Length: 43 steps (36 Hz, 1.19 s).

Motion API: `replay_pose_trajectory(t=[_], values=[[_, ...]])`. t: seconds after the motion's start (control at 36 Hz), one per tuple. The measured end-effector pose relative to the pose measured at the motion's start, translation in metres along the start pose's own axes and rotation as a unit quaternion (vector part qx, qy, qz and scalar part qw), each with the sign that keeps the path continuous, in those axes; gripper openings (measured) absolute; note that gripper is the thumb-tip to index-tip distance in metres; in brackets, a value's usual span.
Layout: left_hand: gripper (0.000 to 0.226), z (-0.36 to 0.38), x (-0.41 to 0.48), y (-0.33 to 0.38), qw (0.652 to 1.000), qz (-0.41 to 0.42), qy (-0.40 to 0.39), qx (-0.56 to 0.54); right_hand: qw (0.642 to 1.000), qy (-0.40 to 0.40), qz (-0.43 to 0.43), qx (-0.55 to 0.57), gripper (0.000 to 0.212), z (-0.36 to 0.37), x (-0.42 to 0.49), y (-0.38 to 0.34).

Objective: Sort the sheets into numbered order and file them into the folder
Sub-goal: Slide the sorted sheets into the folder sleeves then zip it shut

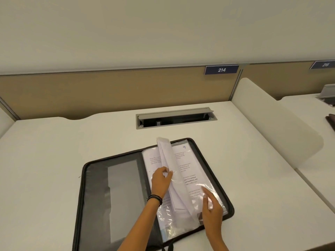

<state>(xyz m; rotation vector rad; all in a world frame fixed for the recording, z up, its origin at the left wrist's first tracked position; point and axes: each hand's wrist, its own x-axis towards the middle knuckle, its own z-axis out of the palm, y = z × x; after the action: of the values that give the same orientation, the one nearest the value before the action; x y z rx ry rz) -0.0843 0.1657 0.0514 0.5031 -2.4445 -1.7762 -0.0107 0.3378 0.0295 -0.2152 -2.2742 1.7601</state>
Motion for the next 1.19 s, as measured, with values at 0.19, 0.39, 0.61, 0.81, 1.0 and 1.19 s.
replay_pose_trajectory(t=[0.19,0.39,0.61,0.81,1.0,1.19], values=[[0.035,-0.001,-0.005,0.003,1.0,-0.003,-0.002,-0.016,0.981,-0.085,0.062,-0.162,0.078,-0.008,0.008,0.037],[0.052,0.0,-0.005,0.003,1.0,-0.013,-0.013,-0.026,0.981,-0.127,-0.032,-0.144,0.074,-0.002,0.001,0.035],[0.068,-0.003,-0.007,0.011,0.996,0.008,-0.055,-0.063,0.988,-0.132,-0.059,-0.045,0.059,0.004,0.0,-0.001],[0.044,-0.011,-0.004,0.004,0.995,0.016,-0.085,-0.048,0.994,-0.106,0.001,0.021,0.055,0.0,0.011,-0.018],[0.029,-0.083,0.007,-0.033,0.992,0.024,0.077,0.093,0.998,-0.026,0.049,0.042,0.055,-0.022,0.027,-0.019],[0.044,-0.175,0.002,-0.08,0.946,-0.098,0.205,0.231,0.994,-0.004,0.108,-0.029,0.024,-0.047,0.053,-0.007]])
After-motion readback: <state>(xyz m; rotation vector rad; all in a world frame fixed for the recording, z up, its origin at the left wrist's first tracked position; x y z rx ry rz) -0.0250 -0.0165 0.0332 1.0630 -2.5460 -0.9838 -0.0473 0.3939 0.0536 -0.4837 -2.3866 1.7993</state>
